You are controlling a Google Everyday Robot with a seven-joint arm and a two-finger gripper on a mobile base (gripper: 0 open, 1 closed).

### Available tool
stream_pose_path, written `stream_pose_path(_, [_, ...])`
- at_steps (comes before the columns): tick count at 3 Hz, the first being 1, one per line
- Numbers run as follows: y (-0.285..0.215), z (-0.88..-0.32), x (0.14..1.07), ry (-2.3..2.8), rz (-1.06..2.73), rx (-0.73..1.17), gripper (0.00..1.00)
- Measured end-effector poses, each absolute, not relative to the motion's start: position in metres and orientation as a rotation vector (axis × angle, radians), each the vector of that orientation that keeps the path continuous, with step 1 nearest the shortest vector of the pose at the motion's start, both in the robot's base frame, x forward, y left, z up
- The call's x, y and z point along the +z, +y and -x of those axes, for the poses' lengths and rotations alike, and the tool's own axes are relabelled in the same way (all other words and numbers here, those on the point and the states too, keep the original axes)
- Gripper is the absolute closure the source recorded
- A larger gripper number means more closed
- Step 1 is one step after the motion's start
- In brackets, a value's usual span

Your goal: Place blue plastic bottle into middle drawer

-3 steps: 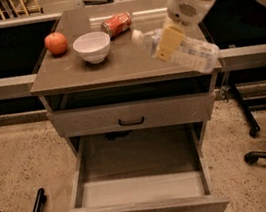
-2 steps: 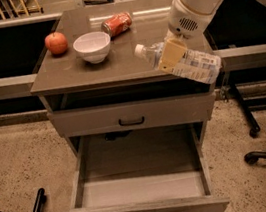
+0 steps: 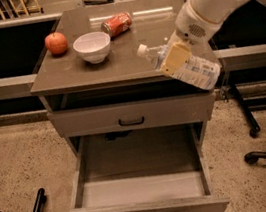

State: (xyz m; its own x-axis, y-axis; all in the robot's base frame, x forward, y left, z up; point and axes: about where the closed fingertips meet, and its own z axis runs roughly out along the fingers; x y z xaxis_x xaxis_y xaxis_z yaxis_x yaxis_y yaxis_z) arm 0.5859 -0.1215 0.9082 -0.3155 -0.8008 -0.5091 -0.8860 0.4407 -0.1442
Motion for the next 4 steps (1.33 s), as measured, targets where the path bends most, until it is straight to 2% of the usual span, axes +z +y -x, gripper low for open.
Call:
stream_pose_path(2, [-0.105,-0.601,0.837,1.798,1.148,0.660,1.00])
stream_pose_path(3, [-0.126,-0.604,0.835,1.634,0.946,0.769,1.00])
stream_pose_path(4, [-0.136,-0.604,0.817,1.620,0.926,0.774,1.00])
